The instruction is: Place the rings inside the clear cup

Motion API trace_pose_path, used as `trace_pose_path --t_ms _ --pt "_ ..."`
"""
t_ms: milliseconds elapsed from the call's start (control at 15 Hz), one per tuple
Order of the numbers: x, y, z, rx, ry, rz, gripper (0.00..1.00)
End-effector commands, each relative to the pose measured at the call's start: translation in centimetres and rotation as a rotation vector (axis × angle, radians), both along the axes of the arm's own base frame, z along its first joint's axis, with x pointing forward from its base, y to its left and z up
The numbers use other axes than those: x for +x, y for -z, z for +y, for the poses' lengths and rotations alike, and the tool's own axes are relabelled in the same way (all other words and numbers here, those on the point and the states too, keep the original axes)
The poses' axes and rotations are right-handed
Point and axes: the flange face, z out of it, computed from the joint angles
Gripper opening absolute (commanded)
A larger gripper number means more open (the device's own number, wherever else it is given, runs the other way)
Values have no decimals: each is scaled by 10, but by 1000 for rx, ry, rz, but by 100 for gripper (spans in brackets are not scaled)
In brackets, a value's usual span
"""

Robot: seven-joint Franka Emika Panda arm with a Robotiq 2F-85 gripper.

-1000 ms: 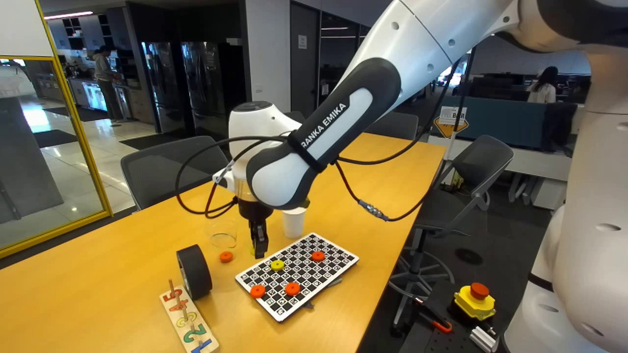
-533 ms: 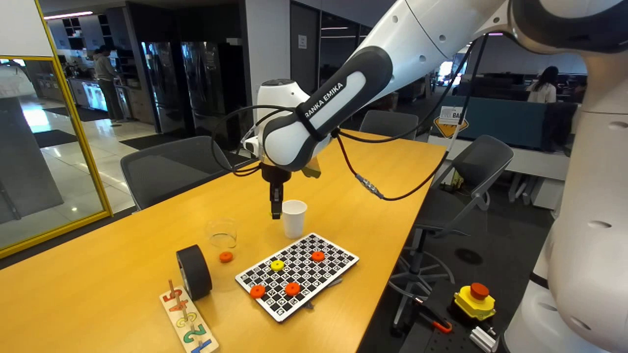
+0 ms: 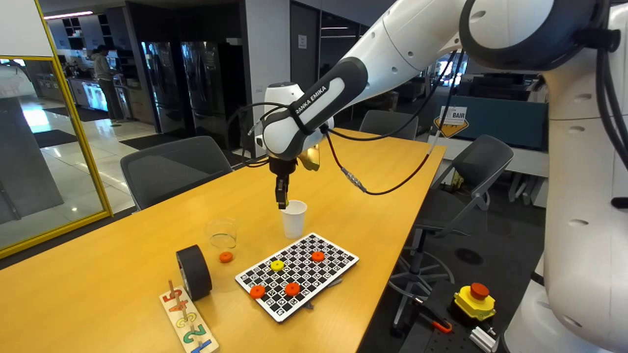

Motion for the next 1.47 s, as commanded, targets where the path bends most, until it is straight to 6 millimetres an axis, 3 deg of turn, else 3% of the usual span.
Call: trace_pose_path --t_ms 0,600,733,867,1133,1400 --pt "21 4 -14 16 44 27 21" --pt "27 7 -42 13 96 38 21" --pt "27 8 -45 12 111 49 68" --pt "24 8 -46 11 128 58 72" --pt "11 4 -41 10 179 60 100" --pt "-19 0 -23 30 277 73 100"
